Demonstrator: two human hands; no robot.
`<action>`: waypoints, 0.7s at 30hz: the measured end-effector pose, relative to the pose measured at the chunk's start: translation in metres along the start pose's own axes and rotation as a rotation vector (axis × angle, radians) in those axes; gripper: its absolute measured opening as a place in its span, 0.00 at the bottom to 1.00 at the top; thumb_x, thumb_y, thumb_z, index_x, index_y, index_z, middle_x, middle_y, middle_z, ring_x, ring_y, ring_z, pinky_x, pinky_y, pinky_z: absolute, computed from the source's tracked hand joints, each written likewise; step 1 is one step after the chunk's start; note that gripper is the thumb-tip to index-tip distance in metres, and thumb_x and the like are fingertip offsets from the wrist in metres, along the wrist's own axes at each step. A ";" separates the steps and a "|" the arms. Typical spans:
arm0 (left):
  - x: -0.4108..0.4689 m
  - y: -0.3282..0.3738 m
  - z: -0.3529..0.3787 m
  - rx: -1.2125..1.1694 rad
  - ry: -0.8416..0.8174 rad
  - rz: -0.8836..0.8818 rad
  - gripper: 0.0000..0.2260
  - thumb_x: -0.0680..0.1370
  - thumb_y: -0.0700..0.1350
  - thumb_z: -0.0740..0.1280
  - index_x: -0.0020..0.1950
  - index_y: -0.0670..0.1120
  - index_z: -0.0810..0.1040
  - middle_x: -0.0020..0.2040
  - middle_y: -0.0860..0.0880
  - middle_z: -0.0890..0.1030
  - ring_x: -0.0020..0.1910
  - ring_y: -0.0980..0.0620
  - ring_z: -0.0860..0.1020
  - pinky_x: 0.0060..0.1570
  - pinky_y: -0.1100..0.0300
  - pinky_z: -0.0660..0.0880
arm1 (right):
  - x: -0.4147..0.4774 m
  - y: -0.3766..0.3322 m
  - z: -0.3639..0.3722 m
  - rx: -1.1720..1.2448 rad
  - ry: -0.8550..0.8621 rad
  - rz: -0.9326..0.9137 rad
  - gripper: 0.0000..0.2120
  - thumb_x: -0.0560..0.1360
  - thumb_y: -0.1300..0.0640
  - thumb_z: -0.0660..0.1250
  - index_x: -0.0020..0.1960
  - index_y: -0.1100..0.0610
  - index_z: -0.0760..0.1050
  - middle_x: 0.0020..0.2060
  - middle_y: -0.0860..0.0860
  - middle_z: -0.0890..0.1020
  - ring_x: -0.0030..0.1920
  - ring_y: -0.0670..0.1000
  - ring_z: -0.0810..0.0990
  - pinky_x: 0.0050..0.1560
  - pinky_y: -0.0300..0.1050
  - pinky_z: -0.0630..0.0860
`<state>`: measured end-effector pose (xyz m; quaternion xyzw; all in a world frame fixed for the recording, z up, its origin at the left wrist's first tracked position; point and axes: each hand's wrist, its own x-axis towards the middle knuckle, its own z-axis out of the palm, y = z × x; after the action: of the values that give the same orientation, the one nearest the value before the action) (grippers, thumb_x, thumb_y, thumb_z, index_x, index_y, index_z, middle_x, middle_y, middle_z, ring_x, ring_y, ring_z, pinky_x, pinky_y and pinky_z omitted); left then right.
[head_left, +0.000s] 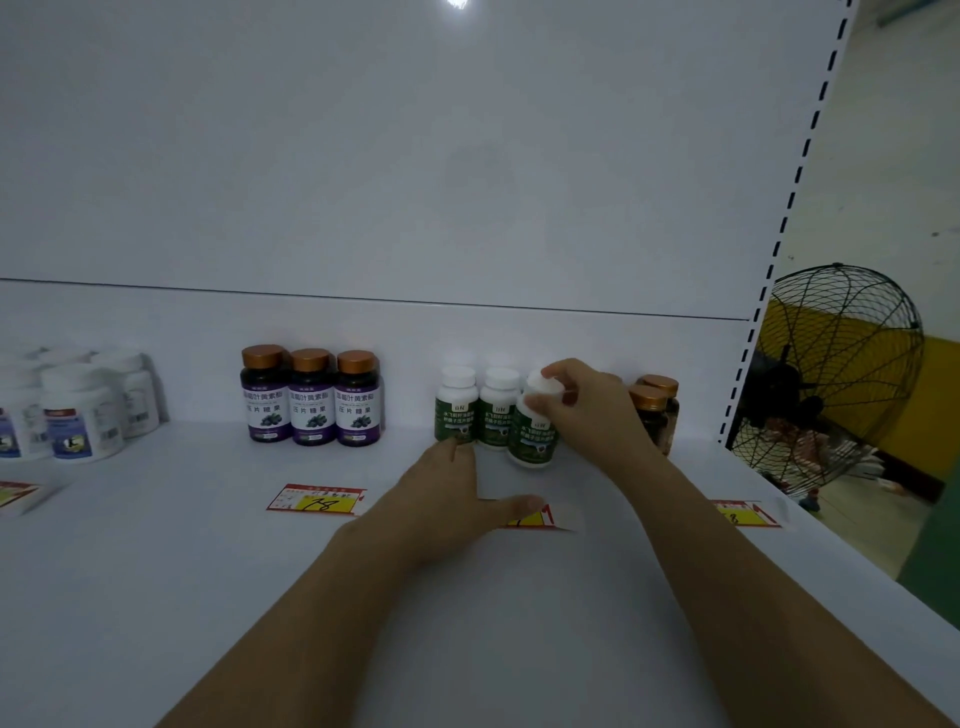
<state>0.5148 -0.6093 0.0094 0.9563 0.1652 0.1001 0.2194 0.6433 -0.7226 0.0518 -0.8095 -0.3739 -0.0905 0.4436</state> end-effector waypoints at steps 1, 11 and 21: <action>0.000 -0.002 0.001 0.009 -0.019 -0.017 0.48 0.67 0.74 0.60 0.77 0.44 0.53 0.76 0.48 0.58 0.72 0.51 0.59 0.70 0.58 0.57 | 0.000 0.002 0.002 -0.003 -0.005 0.006 0.18 0.74 0.54 0.69 0.62 0.58 0.73 0.49 0.52 0.77 0.48 0.47 0.74 0.48 0.38 0.71; -0.003 -0.005 0.011 0.299 -0.178 -0.095 0.52 0.67 0.77 0.48 0.77 0.42 0.40 0.78 0.43 0.41 0.77 0.48 0.43 0.75 0.53 0.43 | 0.009 -0.009 0.011 -0.271 -0.001 -0.083 0.18 0.74 0.50 0.68 0.62 0.54 0.73 0.58 0.56 0.72 0.59 0.56 0.71 0.55 0.43 0.66; -0.004 -0.005 0.009 0.275 -0.202 -0.095 0.51 0.69 0.76 0.49 0.77 0.42 0.37 0.78 0.45 0.39 0.77 0.48 0.40 0.74 0.53 0.40 | 0.065 -0.074 0.068 -0.863 -0.390 -0.235 0.19 0.82 0.49 0.54 0.68 0.56 0.66 0.63 0.57 0.69 0.63 0.57 0.71 0.66 0.54 0.61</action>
<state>0.5125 -0.6099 -0.0016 0.9736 0.1995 -0.0303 0.1063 0.6259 -0.6113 0.0909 -0.8737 -0.4672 -0.1335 -0.0240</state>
